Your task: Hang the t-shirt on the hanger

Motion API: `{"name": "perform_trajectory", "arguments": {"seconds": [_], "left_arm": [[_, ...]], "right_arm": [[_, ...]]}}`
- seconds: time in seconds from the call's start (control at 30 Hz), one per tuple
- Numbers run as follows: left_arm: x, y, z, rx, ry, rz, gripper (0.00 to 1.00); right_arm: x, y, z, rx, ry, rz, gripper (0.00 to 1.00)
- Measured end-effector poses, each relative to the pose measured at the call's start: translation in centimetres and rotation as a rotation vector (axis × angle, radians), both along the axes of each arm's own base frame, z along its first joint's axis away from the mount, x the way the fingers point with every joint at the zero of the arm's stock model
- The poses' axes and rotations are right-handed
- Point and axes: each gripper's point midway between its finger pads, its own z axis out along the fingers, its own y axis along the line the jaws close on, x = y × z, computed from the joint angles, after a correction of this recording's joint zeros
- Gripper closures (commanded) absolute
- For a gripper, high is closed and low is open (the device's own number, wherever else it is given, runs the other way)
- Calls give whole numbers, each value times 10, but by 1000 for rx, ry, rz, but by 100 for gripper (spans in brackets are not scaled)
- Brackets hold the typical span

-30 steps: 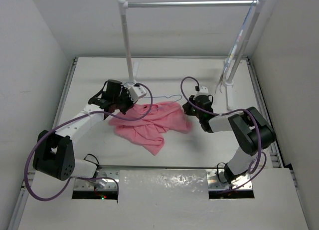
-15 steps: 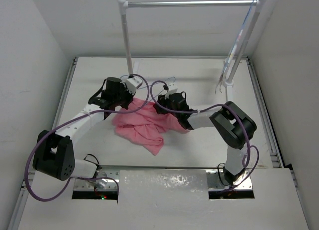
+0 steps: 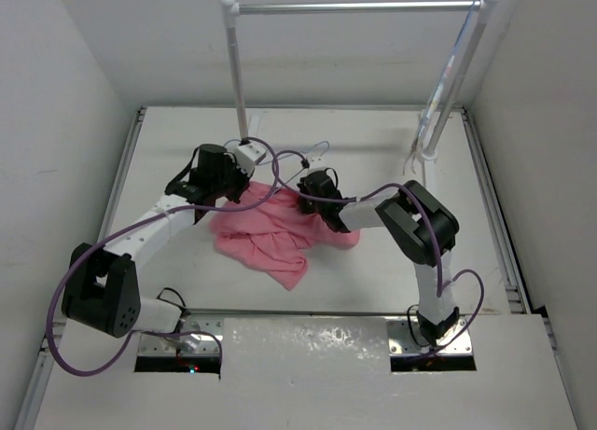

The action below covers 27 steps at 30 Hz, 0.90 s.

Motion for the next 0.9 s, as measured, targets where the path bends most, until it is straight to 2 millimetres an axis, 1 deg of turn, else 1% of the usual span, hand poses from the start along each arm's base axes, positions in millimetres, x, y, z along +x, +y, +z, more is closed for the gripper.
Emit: {"name": "perform_trajectory", "arguments": {"seconds": [0.07,0.13,0.2,0.27,0.33,0.4,0.43,0.57,0.73,0.8,0.9], "left_arm": [[0,-1,0,-1,0,-7,100],[-2,-2,-1,-1,2,-24,100],[-6,-4,-6,8,9,-60,100],[-14,-8,-13,16,27,-112,100],[-22,-14,-19,23,37,-182,100],[-28,-21,-22,37,29,-247,100],[-29,-22,-24,46,26,-264,100],[-30,-20,-29,89,3,-300,100],[-30,-20,-38,202,-48,-330,100],[-29,-19,-40,246,-71,-335,100],[-20,-13,-41,304,-113,-316,100]], "right_arm": [[3,-6,-3,0,10,-40,100],[4,-15,-4,40,19,-75,100],[0,-42,-3,111,28,-143,100],[-4,-84,-2,162,43,-242,100],[-7,-116,0,188,50,-320,100],[-10,-134,7,220,46,-360,100],[-12,-137,10,231,40,-365,100],[-20,-138,25,265,13,-348,100],[-20,-141,40,257,-12,-319,100],[-21,-144,52,248,-32,-307,100],[-24,-147,71,225,-68,-284,100]]}}
